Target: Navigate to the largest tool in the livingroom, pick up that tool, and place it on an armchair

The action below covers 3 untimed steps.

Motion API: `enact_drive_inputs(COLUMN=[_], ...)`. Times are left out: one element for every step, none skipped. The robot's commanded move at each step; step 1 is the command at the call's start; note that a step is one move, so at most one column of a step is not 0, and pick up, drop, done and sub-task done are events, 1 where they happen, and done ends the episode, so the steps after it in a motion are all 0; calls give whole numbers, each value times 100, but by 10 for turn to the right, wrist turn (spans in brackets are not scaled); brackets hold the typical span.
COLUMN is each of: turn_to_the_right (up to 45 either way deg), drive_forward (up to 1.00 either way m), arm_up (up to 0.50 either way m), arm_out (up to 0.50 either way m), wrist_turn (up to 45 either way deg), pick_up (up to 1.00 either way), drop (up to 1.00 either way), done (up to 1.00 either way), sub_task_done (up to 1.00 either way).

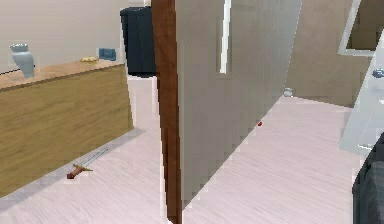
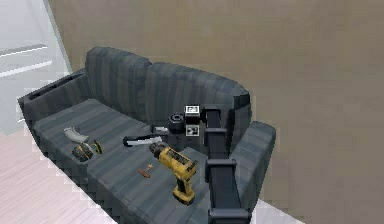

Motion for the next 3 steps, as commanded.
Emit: enact_drive_inputs(turn_to_the_right=[0,0,0], drive_forward=[0,0,0], arm_up=[0,-30,0], arm_out=[0,0,0], wrist_turn=[450,0,0], pick_up=[0,0,100], drop=[0,0,0], done=[0,0,0], sub_task_done=[0,0,0])
